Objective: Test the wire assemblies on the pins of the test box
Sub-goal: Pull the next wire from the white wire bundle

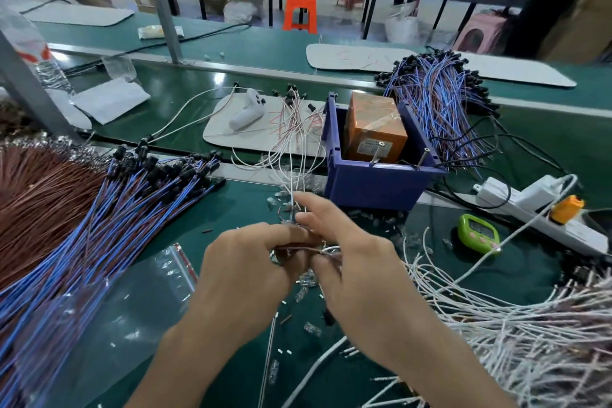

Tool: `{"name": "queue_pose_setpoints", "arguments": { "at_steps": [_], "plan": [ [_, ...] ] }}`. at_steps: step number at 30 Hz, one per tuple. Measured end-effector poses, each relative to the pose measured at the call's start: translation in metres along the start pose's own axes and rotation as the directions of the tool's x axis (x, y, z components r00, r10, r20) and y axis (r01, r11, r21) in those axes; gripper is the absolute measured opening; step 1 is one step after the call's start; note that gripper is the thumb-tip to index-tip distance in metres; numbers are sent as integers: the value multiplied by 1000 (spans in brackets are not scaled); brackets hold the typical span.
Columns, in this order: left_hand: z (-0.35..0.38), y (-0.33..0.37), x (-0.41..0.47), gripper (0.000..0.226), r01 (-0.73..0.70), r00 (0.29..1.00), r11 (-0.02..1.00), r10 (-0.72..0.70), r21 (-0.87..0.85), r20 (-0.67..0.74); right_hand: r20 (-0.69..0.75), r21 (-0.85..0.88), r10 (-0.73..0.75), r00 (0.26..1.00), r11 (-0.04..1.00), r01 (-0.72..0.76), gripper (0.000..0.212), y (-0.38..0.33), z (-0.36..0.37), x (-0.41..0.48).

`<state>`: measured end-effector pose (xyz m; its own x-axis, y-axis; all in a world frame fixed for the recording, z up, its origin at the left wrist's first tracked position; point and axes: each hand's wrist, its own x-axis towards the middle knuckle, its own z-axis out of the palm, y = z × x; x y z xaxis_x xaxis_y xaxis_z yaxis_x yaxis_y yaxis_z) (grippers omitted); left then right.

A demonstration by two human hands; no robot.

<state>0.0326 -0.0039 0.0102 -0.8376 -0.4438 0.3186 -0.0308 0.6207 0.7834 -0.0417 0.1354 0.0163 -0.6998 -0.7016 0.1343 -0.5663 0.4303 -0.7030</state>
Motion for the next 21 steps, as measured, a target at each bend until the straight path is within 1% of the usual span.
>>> {"name": "queue_pose_setpoints", "arguments": {
  "at_steps": [1, 2, 4, 5, 8, 9, 10, 11, 13, 14, 15, 16, 18, 19, 21],
  "plan": [
    [2, 1, 1, 27, 33, 999, 999, -32, -32, 22, 1, 37, 48, 999, 998, -48, 73, 4, -3, 2],
    [5, -2, 3, 31, 40, 999, 999, -39, -37, 29, -5, 71, 90, 996, 993, -89, 63, 9, -5, 5],
    [10, -13, 5, 28, 83, 997, 994, -82, -66, 12, -20, 122, 145, 989, 982, -141, 42, 17, -10, 8],
    [11, -21, 6, 27, 119, 993, 988, -120, -96, 0, -31, 147, 159, 987, 977, -153, 36, 22, -11, 9],
    [14, -38, 12, 26, 226, 973, 944, -233, -239, 2, -74, 234, 225, 971, 951, -203, 32, 35, -11, 10],
    [15, -40, 14, 24, 260, 962, 908, -272, -329, 9, -71, 274, 246, 967, 937, -218, 32, 39, -11, 10],
    [14, -41, 16, 20, 296, 948, 844, -317, -448, 31, -58, 316, 258, 964, 921, -228, 31, 43, -9, 11],
    [15, -42, 18, 17, 330, 932, 751, -355, -573, 73, -43, 356, 264, 964, 905, -232, 29, 46, -8, 11],
    [19, -44, 19, 24, 399, 895, 533, -405, -746, 190, -15, 424, 272, 962, 873, -240, 27, 49, -7, 12],
    [22, -44, 20, 25, 425, 878, 423, -408, -800, 250, -8, 447, 275, 961, 861, -243, 27, 50, -7, 12],
    [26, -44, 21, 25, 442, 867, 346, -401, -828, 295, -5, 458, 276, 961, 855, -243, 27, 51, -7, 12],
    [29, -44, 22, 26, 458, 860, 298, -388, -837, 332, -6, 455, 274, 962, 857, -242, 27, 53, -8, 12],
    [35, -43, 24, 38, 488, 848, 237, -357, -840, 392, -10, 437, 274, 962, 866, -242, 27, 56, -8, 13],
    [39, -44, 25, 40, 506, 837, 195, -346, -840, 424, -11, 430, 274, 962, 870, -243, 26, 57, -8, 13],
    [45, -44, 26, 35, 546, 808, 73, -312, -835, 501, -8, 427, 275, 961, 870, -245, 21, 60, -8, 13]
  ]
}}
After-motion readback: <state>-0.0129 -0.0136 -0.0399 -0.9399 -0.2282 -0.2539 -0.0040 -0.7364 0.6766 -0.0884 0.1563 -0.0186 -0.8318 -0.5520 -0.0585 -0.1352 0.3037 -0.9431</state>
